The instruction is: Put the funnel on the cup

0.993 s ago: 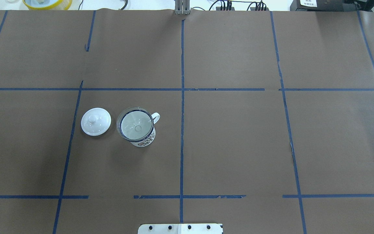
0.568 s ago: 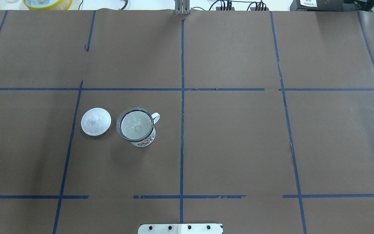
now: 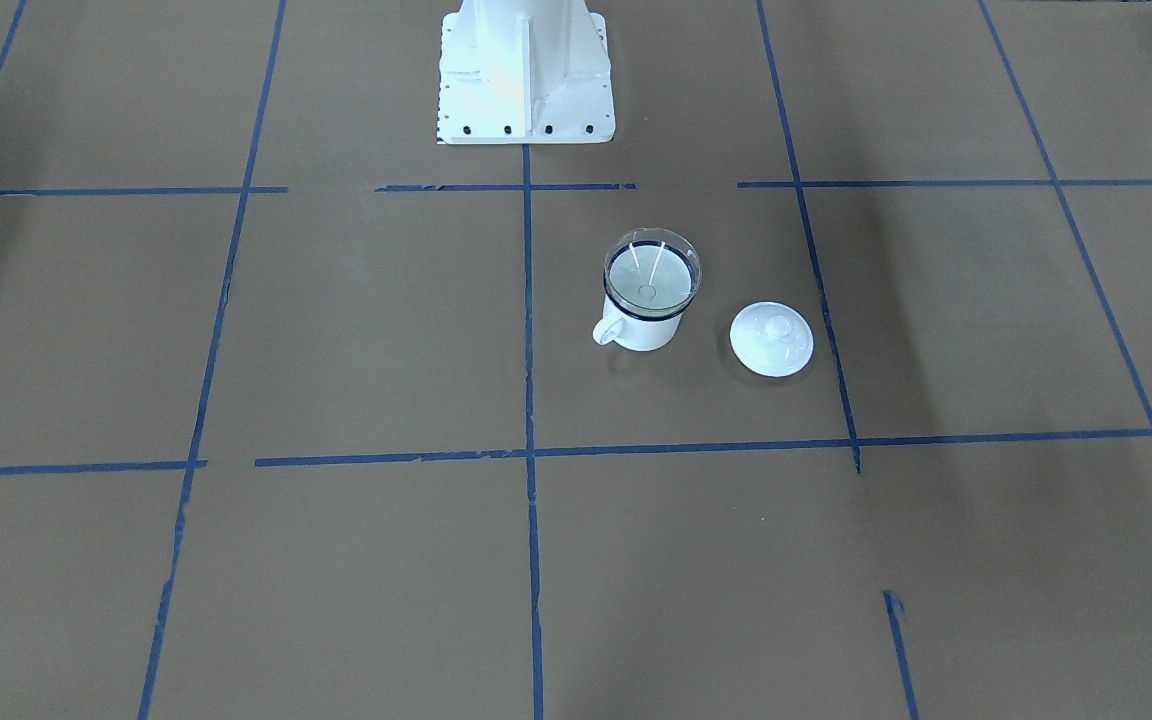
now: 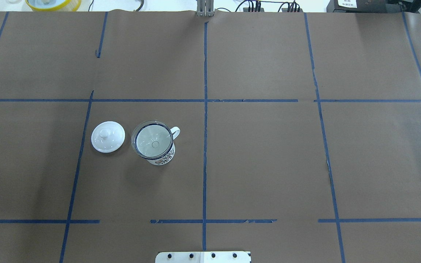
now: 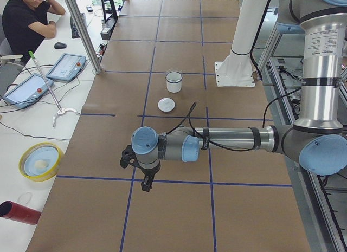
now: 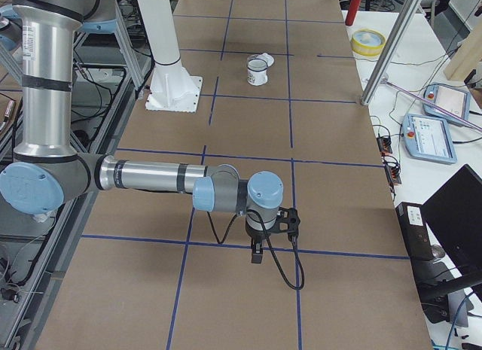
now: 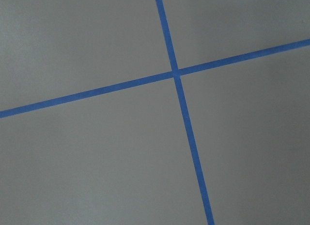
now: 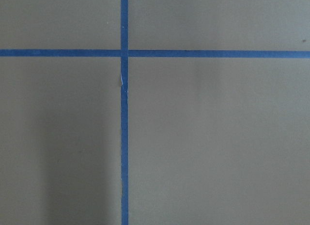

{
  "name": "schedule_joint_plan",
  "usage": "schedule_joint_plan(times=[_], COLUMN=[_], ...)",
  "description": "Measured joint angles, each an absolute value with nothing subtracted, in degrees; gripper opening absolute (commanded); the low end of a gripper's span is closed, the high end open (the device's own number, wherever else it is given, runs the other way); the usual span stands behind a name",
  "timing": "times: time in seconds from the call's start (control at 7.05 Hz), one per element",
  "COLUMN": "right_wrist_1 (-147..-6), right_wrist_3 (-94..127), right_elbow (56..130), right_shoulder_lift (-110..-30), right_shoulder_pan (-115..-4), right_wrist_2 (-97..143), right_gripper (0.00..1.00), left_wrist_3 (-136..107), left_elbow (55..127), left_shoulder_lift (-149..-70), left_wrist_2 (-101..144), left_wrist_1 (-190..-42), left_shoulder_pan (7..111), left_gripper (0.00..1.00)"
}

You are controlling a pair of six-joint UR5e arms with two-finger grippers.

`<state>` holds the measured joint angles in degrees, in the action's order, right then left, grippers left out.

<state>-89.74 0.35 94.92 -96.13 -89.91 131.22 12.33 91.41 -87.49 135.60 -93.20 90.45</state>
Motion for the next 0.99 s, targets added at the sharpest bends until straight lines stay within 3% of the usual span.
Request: schedule_joint_plan(times=[0.99], right_wrist_1=[-89.74], right_wrist_3=[0.35], right_elbow=[94.92], right_shoulder_lift=[-96.12], right_shoulder_pan=[-89.91], right_wrist_2=[131.22], right_gripper=[1.0], left_wrist_3=[12.3], left_elbow=[91.41], left_shoulder_lift=[-87.59], left_wrist_2=[135.58], left_wrist_1=[-93.17], left_shoulder_pan=[91.23], left_gripper=[1.0])
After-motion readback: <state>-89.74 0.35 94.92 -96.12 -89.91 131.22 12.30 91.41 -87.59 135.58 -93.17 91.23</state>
